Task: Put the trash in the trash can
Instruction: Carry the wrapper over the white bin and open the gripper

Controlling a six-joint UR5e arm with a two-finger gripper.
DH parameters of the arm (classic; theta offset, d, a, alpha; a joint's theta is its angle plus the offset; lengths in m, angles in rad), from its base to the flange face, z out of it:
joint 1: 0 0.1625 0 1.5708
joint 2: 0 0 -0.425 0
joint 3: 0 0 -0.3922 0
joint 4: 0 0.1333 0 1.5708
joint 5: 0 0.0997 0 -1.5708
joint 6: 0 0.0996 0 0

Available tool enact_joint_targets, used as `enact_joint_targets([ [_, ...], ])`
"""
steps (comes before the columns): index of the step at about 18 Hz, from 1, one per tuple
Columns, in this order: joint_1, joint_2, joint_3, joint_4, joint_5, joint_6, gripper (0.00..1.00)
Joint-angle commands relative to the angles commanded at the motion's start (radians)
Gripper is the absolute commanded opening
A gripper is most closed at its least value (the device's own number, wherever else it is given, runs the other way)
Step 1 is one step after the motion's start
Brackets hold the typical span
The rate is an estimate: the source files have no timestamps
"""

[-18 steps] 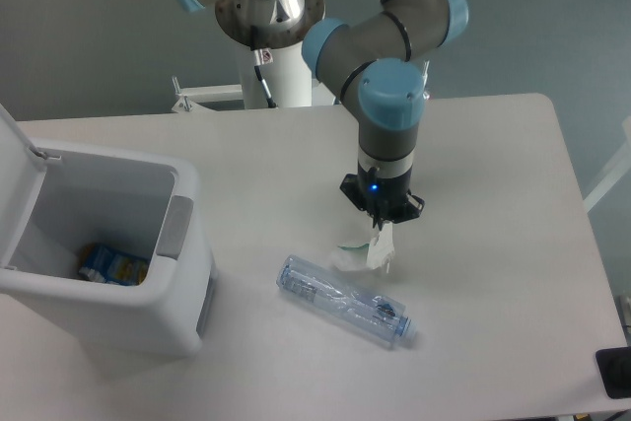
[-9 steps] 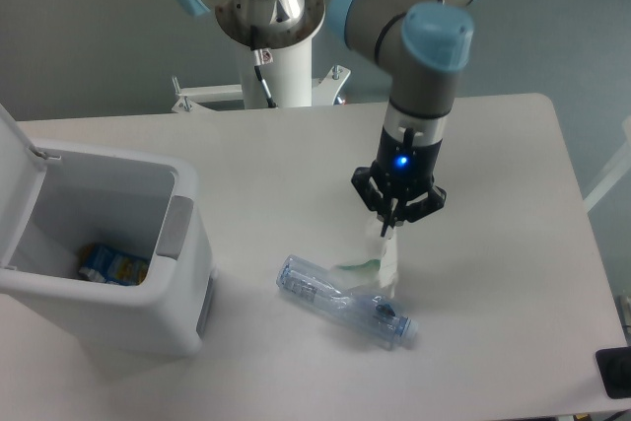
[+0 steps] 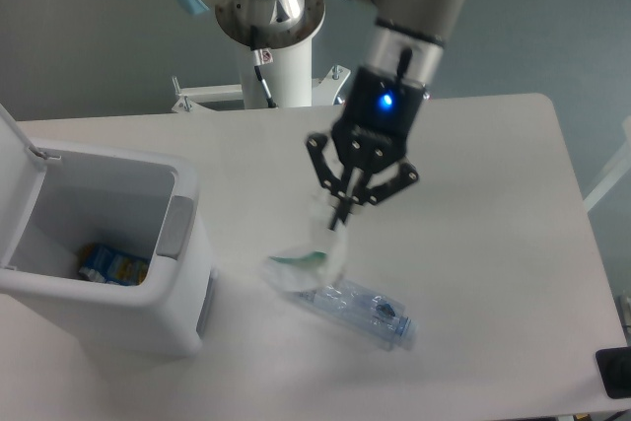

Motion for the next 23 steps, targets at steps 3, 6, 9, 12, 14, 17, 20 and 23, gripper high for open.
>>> enact_joint_targets([
  [3,-0.055,0.04,-0.008,0.002,-0.005,-0.063,0.13],
  [6,-0.124,0.054,-0.018,0.002,-0.005,-0.103,0.08],
  [9,-0.181,0.069,-0.041,0.008,-0.003,-0.127,0.02],
  [12,-0.223,0.072,-0.064,0.008,0.0,-0.13,0.04],
  [14,-0.241,0.071,-0.077,0.014,0.001,-0.121,0.8],
  [17,-0.241,0.068,-0.078,0.015,0.003,-0.12,1.0],
  [20,-0.241,0.068,-0.077,0.014,0.006,-0.13,1.0],
  [23,-0.217,0.061,-0.078,0.012,0.024,-0.132,1.0],
])
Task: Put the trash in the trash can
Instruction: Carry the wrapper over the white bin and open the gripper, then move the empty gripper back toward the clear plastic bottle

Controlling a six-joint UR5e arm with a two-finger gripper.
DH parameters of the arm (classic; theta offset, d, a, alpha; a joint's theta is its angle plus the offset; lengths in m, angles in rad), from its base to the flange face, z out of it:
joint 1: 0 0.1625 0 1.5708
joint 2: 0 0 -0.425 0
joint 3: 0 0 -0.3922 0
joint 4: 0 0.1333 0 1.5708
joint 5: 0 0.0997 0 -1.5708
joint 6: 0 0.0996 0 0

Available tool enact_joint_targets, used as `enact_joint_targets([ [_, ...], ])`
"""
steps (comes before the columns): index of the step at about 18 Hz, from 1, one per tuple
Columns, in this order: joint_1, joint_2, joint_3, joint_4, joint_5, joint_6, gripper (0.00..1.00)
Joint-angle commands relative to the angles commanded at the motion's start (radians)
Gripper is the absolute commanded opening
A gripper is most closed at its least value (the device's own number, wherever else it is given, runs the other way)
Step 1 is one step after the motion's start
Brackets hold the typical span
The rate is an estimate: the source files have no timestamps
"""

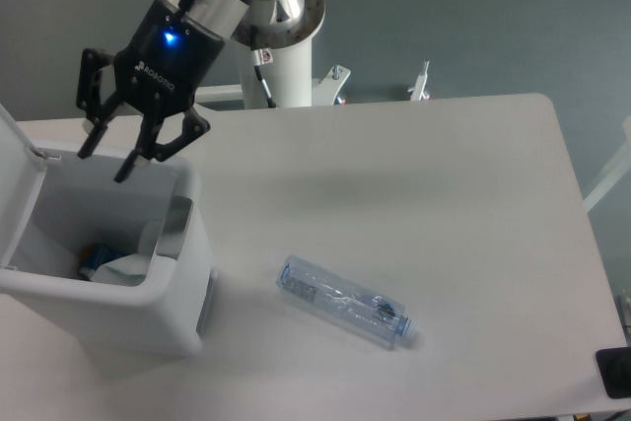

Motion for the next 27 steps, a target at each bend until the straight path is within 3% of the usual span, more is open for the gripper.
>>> enact_joint_targets([
  [5,0.113,-0.043,0.006,0.0,0.089,0.0,1.0],
  [8,0.228,-0.087,0.02,0.0,0.092,-0.037,1.0],
  [11,0.288,-0.123,0.031,-0.002,0.095,-0.048,1.0],
  [12,0.292,-0.144,0.031,0.002,0.107,-0.055,1.0],
  [16,0.293,-0.254,0.035,0.002,0.368,-0.156,1.0],
  [19,0.301,-0.294,0.054,-0.002,0.411,-0.193,1.0],
  [21,0.299,-0.325,0.066,0.002,0.431,-0.3,1.0],
  [23,0.286,-0.38,0.113,0.002,0.501,-0.405,1.0],
  [27,0.207,-0.492,0.189,0.0,0.63,-0.472,1.0],
])
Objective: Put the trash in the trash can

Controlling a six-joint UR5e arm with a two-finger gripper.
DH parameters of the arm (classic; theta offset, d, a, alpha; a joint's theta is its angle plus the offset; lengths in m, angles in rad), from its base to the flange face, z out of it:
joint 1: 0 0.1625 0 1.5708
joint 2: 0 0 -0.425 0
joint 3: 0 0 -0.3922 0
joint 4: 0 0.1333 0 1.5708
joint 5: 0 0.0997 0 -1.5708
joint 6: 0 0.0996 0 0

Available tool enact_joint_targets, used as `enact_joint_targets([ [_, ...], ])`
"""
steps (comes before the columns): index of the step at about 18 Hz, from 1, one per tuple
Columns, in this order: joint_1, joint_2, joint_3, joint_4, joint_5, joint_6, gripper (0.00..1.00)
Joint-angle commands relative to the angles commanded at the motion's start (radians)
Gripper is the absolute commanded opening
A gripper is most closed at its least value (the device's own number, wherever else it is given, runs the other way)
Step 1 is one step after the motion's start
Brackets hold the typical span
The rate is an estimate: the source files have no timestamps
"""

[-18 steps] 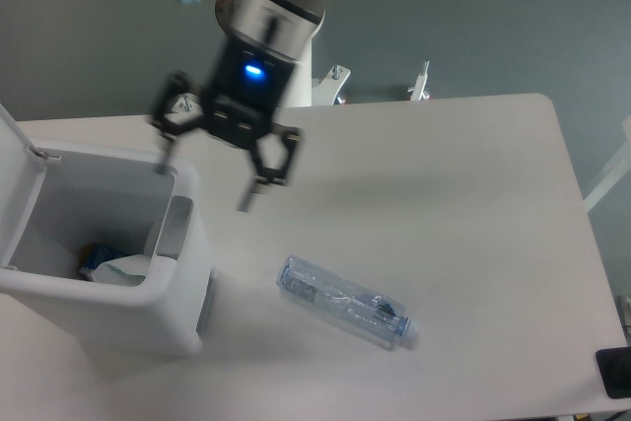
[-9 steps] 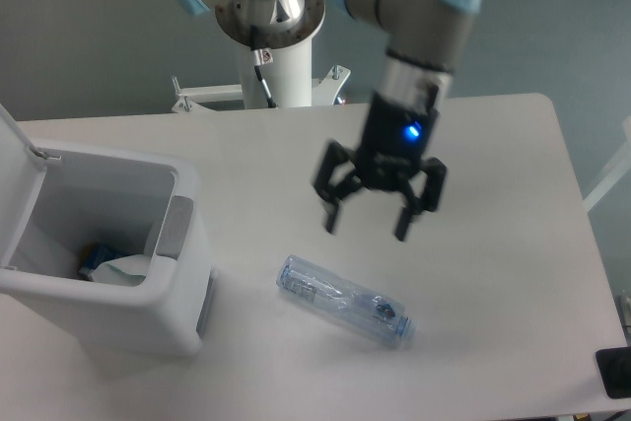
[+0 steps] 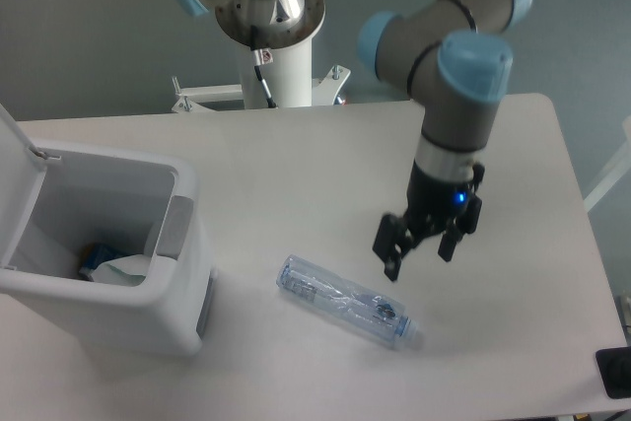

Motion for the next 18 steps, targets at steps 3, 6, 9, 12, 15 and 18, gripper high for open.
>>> enact_joint_targets([
  [3,-0.017,-0.028,0.015,-0.002,0.022,-0.045,1.0],
  [6,-0.037,-0.045,0.011,-0.002,0.075,-0.049,1.0],
  [9,-0.064,-0.065,0.014,-0.002,0.132,-0.065,1.0],
  [12,-0.103,-0.081,0.0,-0.009,0.189,-0.091,1.0],
  [15,-0.112,-0.091,-0.001,-0.009,0.204,-0.106,0.97],
  [18,-0.123,-0.112,-0.009,-0.009,0.25,-0.129,0.93],
])
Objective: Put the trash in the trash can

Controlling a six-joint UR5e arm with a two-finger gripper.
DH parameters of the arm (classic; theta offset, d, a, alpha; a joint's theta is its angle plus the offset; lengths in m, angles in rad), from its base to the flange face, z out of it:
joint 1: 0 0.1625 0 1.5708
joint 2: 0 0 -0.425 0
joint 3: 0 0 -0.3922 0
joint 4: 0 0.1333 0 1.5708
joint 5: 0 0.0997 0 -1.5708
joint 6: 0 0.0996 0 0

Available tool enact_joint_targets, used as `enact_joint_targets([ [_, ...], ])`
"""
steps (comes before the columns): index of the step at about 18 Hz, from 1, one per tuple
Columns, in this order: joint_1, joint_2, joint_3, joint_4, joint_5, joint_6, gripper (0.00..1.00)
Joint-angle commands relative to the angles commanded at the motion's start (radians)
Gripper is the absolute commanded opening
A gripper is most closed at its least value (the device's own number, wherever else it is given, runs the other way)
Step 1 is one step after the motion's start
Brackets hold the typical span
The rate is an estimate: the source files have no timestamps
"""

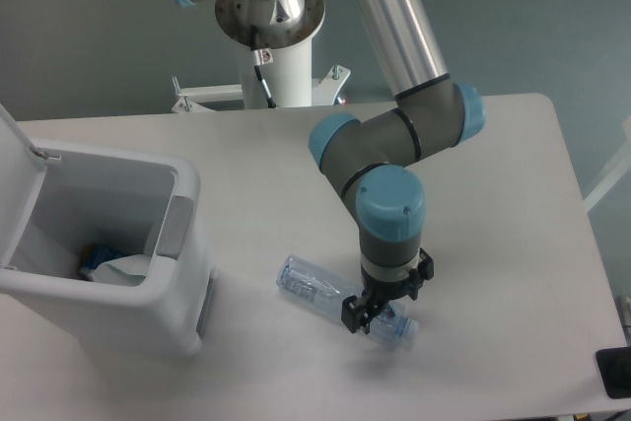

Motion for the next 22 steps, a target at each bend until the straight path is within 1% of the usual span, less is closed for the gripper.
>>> enact_joint_targets([
  [2,-0.015,-0.011,0.003,0.002,0.043,-0.014,0.93],
  [9,-0.018,-0.025,0.006,0.002,0.049,-0.035,0.92],
  [11,-0.018,-0.038,0.017,0.002,0.055,-0.057,0.92],
  [13,-0.025,-0.048,0.02,0.003,0.086,-0.063,0.87],
  [15,-0.029,-0.054,0.028,0.005,0.092,-0.075,0.83],
  [18,-0.029,-0.06,0.044,0.005,0.091,-0.104,0.7],
  [21,-0.029,-0.069,0.069,0.005,0.089,-0.127,0.63],
  [22,-0.029,-0.069,0.069,0.005,0.089,-0.127,0.63],
])
